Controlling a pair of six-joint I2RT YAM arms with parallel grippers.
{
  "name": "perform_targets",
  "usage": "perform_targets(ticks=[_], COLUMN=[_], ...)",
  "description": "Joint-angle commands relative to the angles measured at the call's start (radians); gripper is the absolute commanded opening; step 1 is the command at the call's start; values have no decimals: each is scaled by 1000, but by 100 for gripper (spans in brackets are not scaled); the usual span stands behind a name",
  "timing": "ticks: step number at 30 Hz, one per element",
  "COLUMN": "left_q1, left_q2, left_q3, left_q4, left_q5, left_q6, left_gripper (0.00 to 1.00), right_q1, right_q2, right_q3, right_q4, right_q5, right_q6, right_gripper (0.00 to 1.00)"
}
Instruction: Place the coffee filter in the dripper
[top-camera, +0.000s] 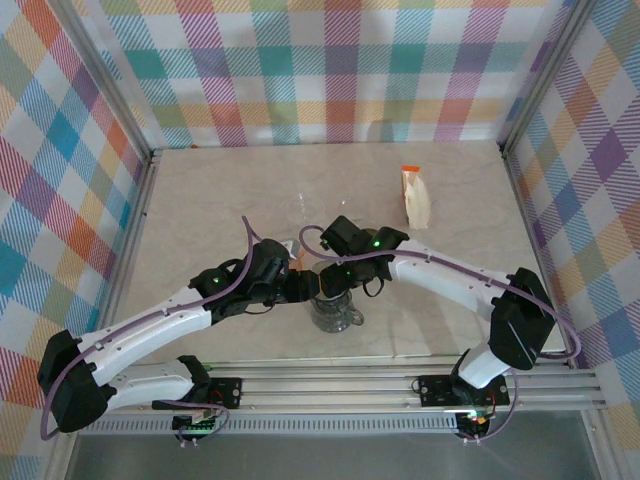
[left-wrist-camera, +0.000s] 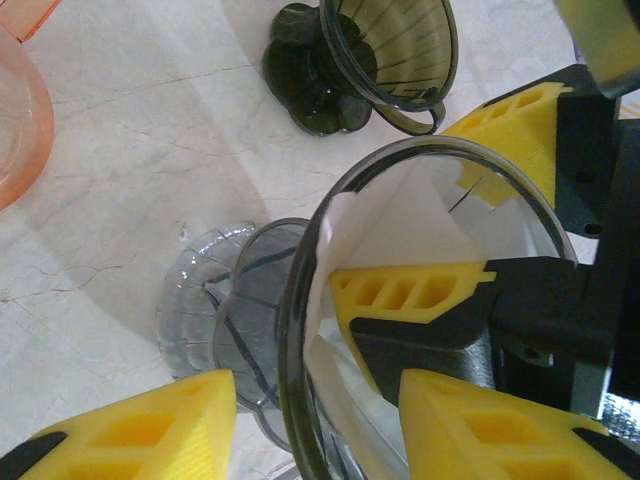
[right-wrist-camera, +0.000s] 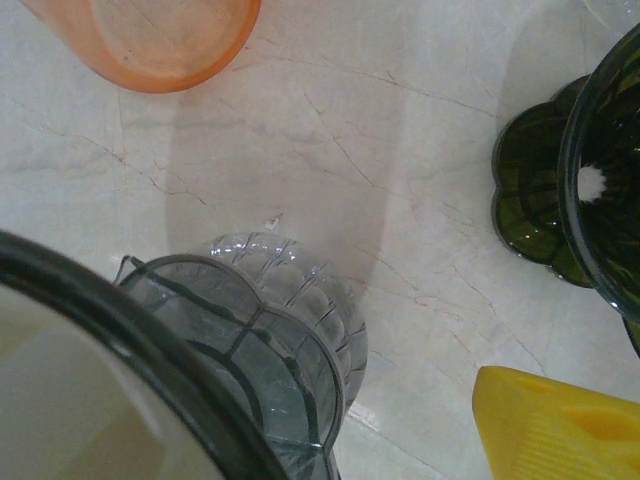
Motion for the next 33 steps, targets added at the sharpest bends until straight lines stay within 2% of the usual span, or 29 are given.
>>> perform_targets(ticks=[1,20,26,33], left_q1=[5,5,6,7], left_q2=[7,-29,-76,-136], left_q3=[-15,11,37,74], left_q4=[15,-9,-44,-116], left_q5=[13,-2,-32,-130], left_q6=[-12,-18,-19,7], left_gripper=[47,53,64,73], right_q1=[0,11,11,11], right_q2=[1,-193,-303,-426], right_q3=[-39,7,-19,-97], right_q4=[-12,-11,-4,0], right_q5=[13,55,115,126], right_q6=[22,55,90,134], right_gripper=[78,80,80,81])
